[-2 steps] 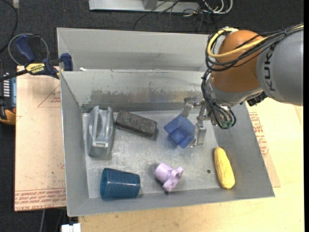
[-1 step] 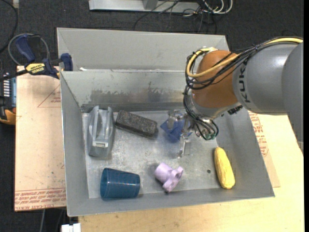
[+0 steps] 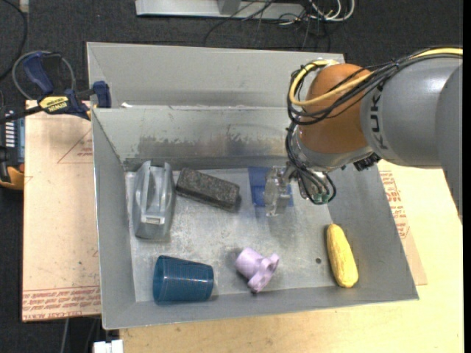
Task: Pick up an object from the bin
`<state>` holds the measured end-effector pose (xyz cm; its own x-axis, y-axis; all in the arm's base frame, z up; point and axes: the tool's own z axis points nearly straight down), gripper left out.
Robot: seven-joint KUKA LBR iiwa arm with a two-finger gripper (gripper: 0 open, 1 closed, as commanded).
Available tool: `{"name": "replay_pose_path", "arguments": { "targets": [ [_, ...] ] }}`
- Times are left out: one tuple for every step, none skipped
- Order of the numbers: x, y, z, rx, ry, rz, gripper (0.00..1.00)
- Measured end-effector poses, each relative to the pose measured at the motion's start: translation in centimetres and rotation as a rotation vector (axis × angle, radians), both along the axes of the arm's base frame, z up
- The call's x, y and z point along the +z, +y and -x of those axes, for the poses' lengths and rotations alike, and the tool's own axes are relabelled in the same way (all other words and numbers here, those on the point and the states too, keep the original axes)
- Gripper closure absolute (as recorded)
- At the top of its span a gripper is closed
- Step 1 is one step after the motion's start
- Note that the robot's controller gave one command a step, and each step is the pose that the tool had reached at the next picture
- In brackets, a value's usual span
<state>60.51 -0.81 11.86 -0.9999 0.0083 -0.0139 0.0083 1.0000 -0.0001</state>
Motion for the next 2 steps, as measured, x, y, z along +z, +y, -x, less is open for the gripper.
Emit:
{"name": "replay_pose_path", "arguments": {
  "targets": [
    [0.0,0.0,0.0,0.000,0.000,0.000,1.00],
    [-0.4,-0.1,-2.8,0.169,-0.005,0.002,1.00]
  ]
}}
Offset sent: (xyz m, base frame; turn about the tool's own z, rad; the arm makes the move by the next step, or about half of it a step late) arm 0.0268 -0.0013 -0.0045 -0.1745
